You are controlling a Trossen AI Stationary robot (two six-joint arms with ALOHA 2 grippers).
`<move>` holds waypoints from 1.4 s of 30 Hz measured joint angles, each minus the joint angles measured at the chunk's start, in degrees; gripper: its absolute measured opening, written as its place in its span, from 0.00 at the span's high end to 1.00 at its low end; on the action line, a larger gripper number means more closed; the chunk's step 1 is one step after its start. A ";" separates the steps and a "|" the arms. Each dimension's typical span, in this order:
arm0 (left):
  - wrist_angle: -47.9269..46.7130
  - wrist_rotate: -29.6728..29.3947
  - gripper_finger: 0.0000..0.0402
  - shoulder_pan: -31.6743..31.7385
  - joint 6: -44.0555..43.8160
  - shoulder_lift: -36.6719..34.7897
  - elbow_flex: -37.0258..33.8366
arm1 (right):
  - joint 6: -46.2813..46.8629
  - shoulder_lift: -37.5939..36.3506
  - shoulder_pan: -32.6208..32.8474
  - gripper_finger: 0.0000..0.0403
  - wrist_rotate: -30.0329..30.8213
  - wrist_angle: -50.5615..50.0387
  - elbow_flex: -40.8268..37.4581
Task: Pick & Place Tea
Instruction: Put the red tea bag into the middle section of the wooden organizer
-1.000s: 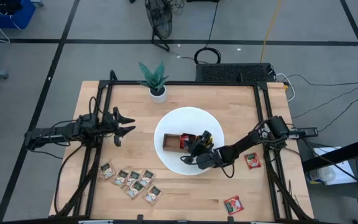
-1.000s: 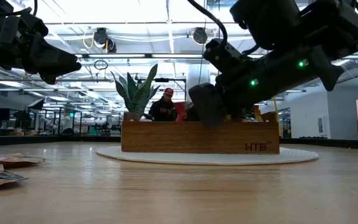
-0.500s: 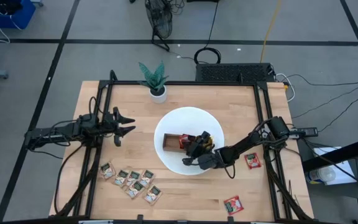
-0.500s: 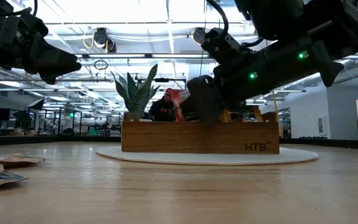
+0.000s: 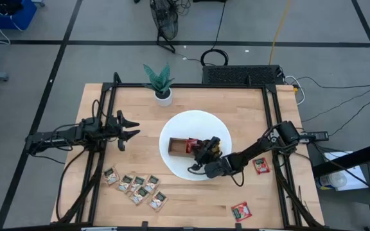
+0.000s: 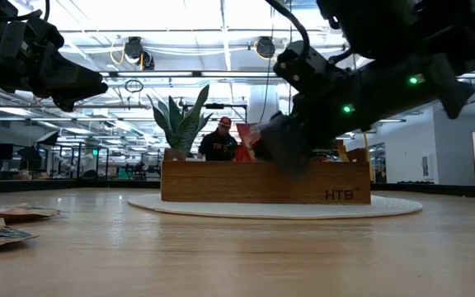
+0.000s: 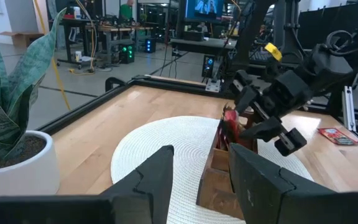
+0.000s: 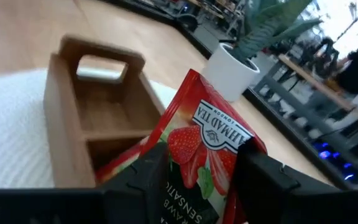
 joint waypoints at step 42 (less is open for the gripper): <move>0.00 0.00 0.61 0.01 0.00 0.01 0.00 | -6.77 -15.63 -3.43 0.97 -35.07 -39.13 11.59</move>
